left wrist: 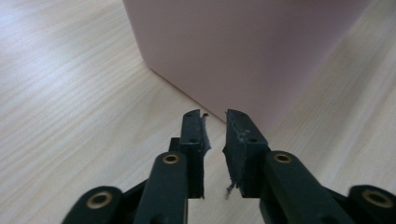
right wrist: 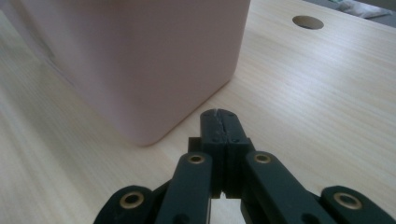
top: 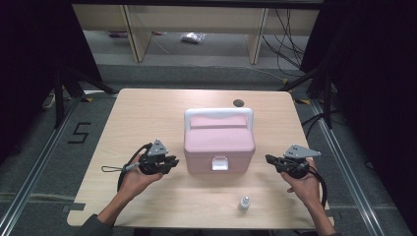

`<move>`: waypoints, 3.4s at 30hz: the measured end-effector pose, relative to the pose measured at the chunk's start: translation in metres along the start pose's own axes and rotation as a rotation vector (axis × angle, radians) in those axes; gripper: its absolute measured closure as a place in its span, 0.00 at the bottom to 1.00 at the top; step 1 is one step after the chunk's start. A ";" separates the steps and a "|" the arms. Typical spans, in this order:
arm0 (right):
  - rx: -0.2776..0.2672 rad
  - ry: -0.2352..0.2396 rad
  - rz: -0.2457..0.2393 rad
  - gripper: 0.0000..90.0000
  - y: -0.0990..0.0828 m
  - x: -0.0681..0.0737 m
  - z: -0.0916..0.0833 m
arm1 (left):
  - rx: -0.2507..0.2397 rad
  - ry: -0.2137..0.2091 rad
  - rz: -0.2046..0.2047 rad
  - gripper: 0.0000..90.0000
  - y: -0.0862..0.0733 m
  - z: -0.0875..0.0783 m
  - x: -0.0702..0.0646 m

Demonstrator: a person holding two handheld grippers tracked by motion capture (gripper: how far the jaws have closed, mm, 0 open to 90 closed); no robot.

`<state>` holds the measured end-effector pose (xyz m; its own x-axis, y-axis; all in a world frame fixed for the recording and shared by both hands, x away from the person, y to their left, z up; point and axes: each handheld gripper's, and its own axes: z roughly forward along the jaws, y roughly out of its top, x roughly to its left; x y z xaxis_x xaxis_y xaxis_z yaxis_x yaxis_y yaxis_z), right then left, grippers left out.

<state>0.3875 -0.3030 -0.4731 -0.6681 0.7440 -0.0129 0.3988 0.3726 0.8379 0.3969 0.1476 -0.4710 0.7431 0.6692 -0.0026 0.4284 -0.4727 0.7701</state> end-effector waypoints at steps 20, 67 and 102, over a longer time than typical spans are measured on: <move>-0.011 0.050 0.032 1.00 0.028 -0.008 0.047 | -0.023 -0.015 -0.022 1.00 0.015 0.025 0.003; -0.023 0.064 0.023 1.00 0.041 -0.002 0.068 | -0.021 0.009 -0.051 1.00 0.015 0.027 0.014; -0.016 0.048 0.041 1.00 0.048 -0.001 0.077 | -0.019 -0.003 -0.120 1.00 0.018 0.034 0.031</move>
<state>0.4561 -0.2429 -0.4750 -0.6811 0.7307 0.0474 0.4162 0.3331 0.8461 0.4450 0.1404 -0.4786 0.6888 0.7184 -0.0975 0.5047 -0.3786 0.7759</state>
